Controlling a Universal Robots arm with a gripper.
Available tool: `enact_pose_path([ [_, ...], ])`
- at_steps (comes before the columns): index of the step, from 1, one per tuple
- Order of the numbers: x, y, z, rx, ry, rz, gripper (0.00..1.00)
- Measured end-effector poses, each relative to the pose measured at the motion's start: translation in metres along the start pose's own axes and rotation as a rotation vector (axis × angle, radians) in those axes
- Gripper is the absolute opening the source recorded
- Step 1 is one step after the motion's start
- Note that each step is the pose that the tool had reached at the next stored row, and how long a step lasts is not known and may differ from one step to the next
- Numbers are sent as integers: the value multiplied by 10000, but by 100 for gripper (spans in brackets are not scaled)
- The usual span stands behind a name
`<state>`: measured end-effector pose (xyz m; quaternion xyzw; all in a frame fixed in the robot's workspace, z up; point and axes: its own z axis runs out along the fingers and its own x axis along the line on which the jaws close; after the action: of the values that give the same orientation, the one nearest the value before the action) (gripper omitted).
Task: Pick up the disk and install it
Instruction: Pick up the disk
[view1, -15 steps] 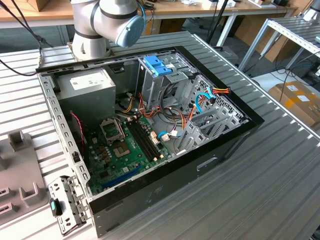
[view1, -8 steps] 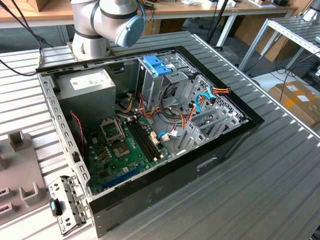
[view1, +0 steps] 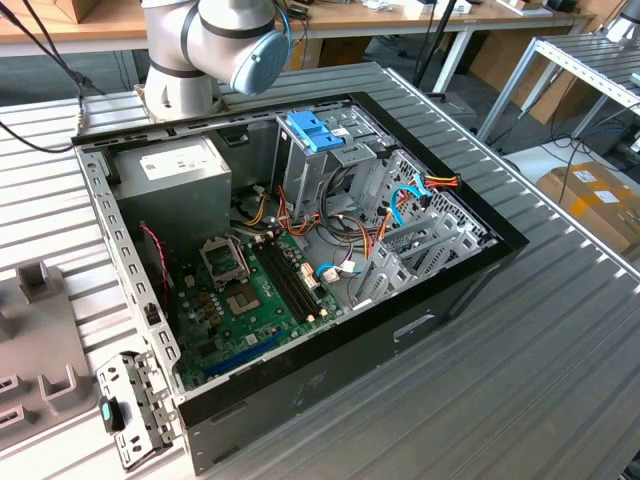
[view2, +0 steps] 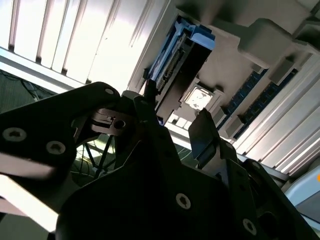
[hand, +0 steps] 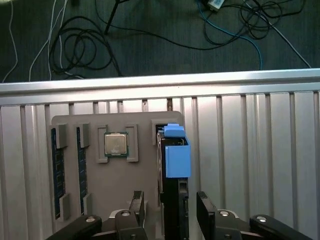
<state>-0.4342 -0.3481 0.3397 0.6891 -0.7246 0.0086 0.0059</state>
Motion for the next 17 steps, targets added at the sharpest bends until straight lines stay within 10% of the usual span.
enact_pose_path([
  [17, -75, 36, 295, 13, -3, -559, 54],
])
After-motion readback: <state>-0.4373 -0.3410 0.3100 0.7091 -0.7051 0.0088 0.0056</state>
